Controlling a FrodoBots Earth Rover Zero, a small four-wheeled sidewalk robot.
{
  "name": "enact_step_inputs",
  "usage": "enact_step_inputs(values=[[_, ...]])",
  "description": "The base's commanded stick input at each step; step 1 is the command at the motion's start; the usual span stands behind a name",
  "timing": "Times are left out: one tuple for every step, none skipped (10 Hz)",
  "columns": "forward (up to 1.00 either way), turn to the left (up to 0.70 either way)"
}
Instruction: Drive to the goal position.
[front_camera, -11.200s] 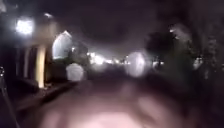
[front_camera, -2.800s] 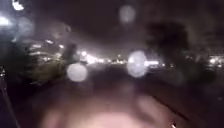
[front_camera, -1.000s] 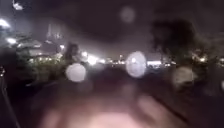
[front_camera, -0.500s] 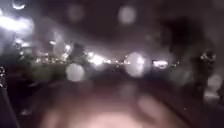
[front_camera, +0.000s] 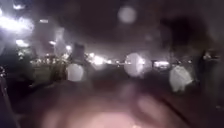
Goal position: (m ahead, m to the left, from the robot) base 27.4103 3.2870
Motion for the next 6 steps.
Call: enact_step_inputs(values=[[0.50, 0.00], [0.50, 0.00], [0.50, 0.00], [0.50, 0.00], [0.50, 0.00], [0.50, 0.00]])
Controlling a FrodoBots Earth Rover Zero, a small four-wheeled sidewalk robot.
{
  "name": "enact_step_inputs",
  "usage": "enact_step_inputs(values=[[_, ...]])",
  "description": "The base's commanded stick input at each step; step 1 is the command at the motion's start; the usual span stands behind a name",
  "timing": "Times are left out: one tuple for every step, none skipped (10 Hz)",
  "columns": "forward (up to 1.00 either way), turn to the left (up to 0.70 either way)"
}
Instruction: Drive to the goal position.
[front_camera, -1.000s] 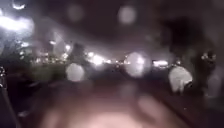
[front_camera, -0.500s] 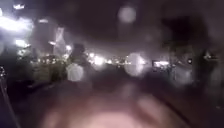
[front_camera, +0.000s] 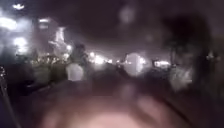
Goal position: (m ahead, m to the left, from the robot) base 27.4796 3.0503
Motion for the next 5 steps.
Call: enact_step_inputs(values=[[0.50, 0.00], [0.50, 0.00], [0.50, 0.00], [0.50, 0.00], [0.50, 0.00]])
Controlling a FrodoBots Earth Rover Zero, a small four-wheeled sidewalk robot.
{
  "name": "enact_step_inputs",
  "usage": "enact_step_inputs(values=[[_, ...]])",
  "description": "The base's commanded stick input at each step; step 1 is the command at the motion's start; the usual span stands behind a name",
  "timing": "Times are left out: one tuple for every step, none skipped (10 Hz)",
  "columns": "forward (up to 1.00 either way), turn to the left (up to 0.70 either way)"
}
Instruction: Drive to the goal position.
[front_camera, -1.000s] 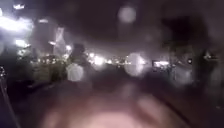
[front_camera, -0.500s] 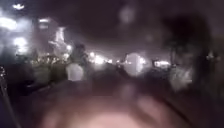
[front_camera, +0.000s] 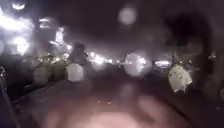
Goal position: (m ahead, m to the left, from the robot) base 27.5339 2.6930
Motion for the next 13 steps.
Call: enact_step_inputs(values=[[0.50, 0.00], [0.50, 0.00], [0.50, 0.00], [0.50, 0.00], [0.50, 0.00], [0.50, 0.00], [0.50, 0.00], [0.50, 0.00], [0.50, 0.00], [0.50, 0.00], [0.50, 0.00], [0.50, 0.00], [0.50, 0.00]])
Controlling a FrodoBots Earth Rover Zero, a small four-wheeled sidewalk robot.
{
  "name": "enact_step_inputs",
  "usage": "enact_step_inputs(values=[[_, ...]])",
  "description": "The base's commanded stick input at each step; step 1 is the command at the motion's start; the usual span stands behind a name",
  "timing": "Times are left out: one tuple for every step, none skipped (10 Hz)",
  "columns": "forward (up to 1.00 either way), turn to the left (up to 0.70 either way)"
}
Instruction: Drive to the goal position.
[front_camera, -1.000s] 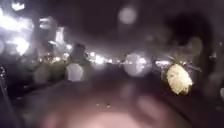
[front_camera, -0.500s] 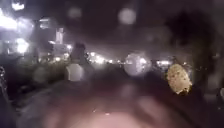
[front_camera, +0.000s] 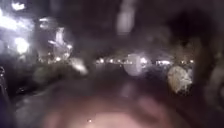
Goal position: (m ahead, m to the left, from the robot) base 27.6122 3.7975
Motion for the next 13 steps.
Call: enact_step_inputs(values=[[0.50, 0.00], [0.50, 0.00], [0.50, 0.00], [0.50, 0.00], [0.50, 0.00], [0.50, 0.00], [0.50, 0.00], [0.50, 0.00], [0.50, 0.00], [0.50, 0.00], [0.50, 0.00], [0.50, 0.00], [0.50, 0.00]])
